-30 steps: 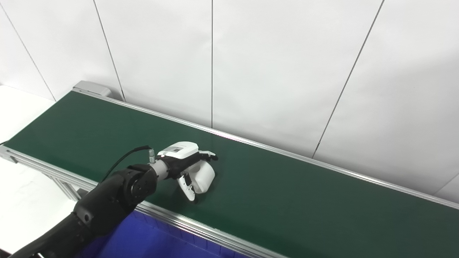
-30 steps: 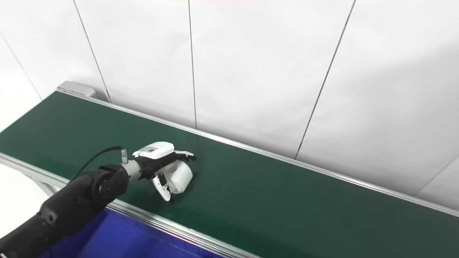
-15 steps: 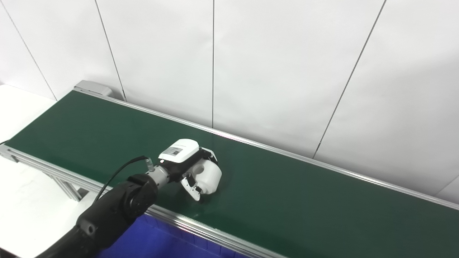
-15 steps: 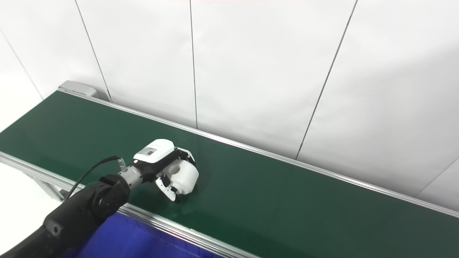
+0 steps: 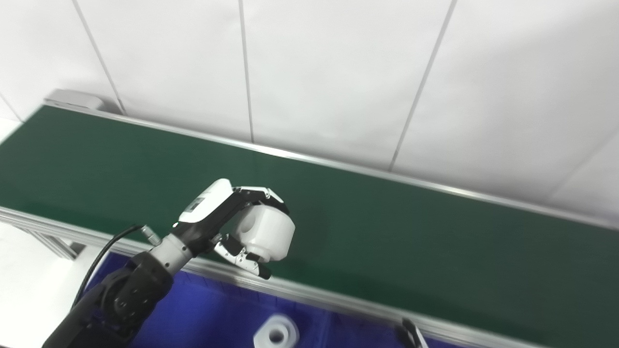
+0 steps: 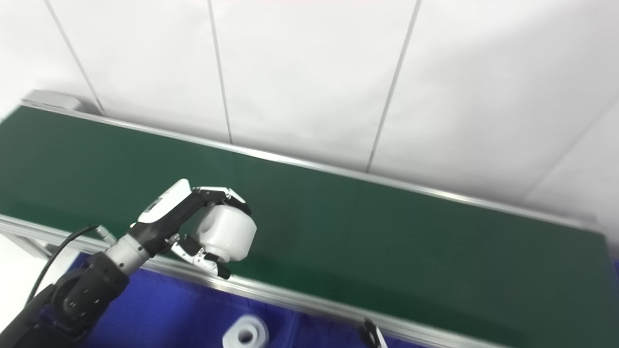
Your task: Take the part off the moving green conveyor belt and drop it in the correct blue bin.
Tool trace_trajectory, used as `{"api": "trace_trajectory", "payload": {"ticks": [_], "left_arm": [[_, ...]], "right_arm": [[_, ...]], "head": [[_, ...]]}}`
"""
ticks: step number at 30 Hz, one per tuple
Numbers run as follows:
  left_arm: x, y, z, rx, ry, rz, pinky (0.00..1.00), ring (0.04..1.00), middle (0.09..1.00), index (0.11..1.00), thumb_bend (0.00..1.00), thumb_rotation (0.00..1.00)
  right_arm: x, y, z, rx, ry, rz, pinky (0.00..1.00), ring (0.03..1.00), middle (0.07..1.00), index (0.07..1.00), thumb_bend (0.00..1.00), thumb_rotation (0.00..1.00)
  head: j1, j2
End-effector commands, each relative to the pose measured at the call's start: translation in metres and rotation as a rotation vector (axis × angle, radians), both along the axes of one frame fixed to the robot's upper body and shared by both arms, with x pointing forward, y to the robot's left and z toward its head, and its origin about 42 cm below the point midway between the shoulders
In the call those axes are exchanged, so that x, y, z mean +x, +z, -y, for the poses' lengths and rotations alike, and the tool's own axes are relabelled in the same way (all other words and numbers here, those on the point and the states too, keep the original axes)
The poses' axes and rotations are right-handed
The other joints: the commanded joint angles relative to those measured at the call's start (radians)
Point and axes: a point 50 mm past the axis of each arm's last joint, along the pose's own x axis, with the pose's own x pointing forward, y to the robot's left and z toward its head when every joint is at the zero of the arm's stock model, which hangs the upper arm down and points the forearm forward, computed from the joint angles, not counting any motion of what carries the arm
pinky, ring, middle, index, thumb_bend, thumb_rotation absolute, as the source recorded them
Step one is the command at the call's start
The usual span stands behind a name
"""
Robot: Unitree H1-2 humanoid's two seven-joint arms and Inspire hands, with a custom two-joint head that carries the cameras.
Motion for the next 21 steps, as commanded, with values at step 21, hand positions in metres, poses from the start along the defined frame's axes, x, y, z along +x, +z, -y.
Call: {"api": "trace_trajectory", "payload": {"ticks": [21], "left_arm": [[-0.090, -0.070, 0.033, -0.060, -0.074, -0.124, 0.46, 0.445, 0.511, 0.496, 0.50, 0.00]], "right_arm": [[0.006, 0.032, 0.000, 0.020, -0.014, 0.081, 0.82, 0.846, 0.854, 0.898, 0.85, 0.33]], "head": [[-0.086, 0.126]]}}
